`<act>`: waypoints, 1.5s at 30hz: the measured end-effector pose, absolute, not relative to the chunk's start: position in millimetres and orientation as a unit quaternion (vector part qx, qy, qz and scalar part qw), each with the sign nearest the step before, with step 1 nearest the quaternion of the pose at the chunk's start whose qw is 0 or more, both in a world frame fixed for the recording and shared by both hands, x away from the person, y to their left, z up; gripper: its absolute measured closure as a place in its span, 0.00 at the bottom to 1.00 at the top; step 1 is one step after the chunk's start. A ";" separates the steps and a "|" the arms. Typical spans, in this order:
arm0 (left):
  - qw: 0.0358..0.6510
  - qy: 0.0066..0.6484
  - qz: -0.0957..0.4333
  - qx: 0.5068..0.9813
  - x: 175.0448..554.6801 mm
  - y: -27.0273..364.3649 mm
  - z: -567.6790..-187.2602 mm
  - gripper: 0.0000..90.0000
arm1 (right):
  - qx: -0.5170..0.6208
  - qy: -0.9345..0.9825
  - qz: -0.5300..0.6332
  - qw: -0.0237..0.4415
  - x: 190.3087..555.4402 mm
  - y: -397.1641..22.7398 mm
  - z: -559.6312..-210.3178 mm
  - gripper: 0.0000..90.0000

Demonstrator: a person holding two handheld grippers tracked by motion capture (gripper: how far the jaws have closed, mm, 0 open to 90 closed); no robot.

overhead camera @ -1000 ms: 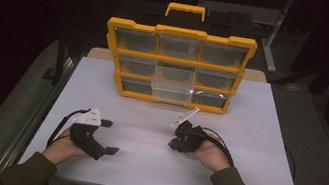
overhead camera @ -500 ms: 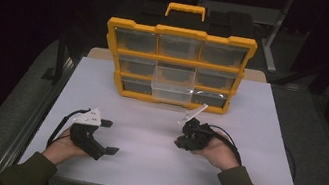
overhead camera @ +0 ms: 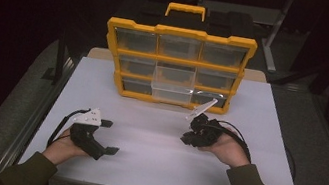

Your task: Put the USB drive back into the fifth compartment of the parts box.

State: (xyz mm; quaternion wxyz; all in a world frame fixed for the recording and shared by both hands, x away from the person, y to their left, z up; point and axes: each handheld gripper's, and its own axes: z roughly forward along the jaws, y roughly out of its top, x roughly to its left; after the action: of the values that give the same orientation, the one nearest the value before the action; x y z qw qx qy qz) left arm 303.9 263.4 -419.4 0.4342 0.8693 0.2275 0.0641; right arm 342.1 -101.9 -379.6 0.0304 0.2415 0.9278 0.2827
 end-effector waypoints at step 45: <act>0.434 0.229 0.063 0.869 305.0 264.5 -420.0 0.00 | 0.243 0.924 0.294 0.037 361.0 -125.7 -308.7 0.86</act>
State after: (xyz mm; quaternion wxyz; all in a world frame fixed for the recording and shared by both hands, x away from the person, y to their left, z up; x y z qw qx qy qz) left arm 305.0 264.5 -420.0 0.4344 0.8689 0.2287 0.0630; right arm 361.0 -125.7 -308.7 0.0374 0.2427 0.9238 0.2936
